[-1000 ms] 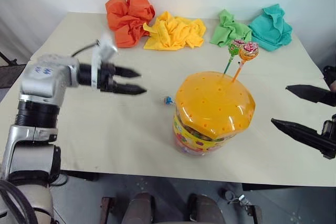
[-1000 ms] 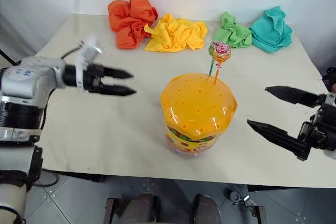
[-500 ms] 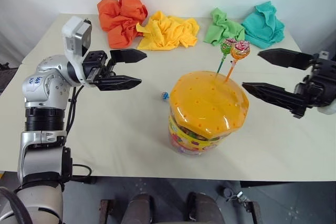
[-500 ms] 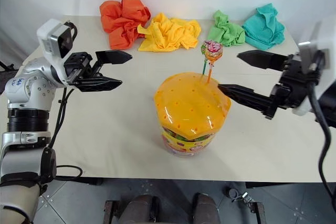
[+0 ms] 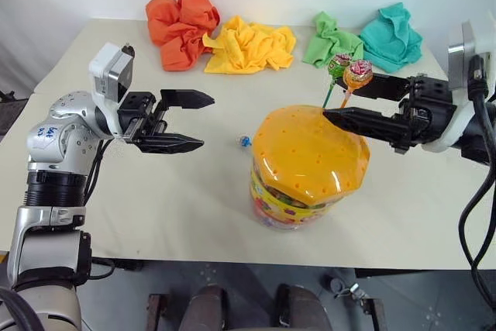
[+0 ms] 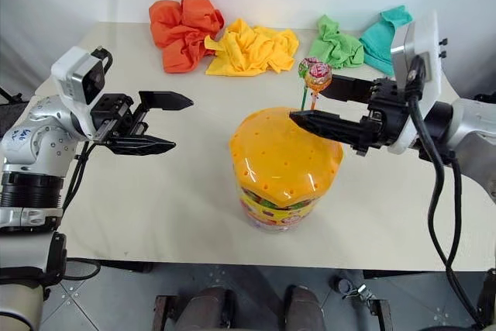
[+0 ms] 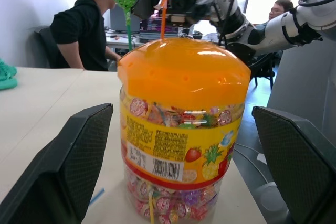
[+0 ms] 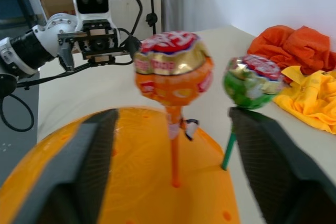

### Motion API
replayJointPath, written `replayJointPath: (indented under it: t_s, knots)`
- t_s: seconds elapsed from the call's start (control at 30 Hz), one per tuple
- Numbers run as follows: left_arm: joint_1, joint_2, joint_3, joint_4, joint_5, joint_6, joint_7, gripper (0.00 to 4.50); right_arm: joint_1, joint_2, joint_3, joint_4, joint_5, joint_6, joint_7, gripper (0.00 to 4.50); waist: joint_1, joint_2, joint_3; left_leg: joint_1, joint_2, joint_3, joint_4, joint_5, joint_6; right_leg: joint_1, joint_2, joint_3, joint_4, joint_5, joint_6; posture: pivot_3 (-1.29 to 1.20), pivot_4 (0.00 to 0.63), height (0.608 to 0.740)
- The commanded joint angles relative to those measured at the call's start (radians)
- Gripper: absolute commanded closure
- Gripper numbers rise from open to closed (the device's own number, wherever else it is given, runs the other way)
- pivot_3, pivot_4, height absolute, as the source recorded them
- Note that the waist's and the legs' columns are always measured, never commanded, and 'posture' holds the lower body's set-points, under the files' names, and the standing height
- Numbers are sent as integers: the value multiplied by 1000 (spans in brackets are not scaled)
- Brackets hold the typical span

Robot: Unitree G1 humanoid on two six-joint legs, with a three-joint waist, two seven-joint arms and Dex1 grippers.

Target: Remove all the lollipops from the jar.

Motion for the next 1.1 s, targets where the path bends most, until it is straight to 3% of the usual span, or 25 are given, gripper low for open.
replayJointPath:
  t_s: [0.03, 0.27, 0.57, 0.77, 0.97, 1.1]
  knots:
    - [-2, 18, 20, -36, -30, -6, -112, 0, -21, -8, -50, -7, 8, 11, -6, 2203, 0, 0, 0, 0, 0, 0, 0, 0, 0, 0, 0, 0, 0, 0, 0, 0, 150, 740]
    - [-15, 11, 15, -41, -47, 2, -112, 0, -22, -15, -83, -14, 6, 22, -2, 4489, 1, 0, 0, 0, 0, 0, 0, 0, 0, 0, 0, 0, 0, 0, 0, 0, 150, 740]
    - [-60, 1, -49, 1, -80, -22, -112, 0, -169, -12, -102, 17, 53, 39, -73, 4489, 1, 0, 0, 0, 0, 0, 0, 0, 0, 0, 0, 0, 0, 0, 0, 0, 150, 740]
    - [-77, 19, -101, 12, -93, -38, -112, 0, -184, -131, -187, 66, 36, 93, -64, 4489, 2, 0, 0, -1, 0, 0, 0, 0, 0, -1, 0, 0, 0, 0, 0, 0, 150, 740]
    - [-86, 50, -123, 23, -51, -75, -112, 0, 102, -249, -462, 50, 21, 316, -45, 4489, 3, 0, 0, -1, 0, 0, -1, 0, 0, -1, 0, 0, -1, 0, 0, 0, 150, 740]
    - [-68, 81, -119, 21, -29, -99, -112, 0, 344, -172, -665, -28, -4, 411, -53, 4489, 4, 0, 0, -1, 0, 1, -1, 0, 0, -1, 0, 1, 0, 0, 0, 0, 150, 740]
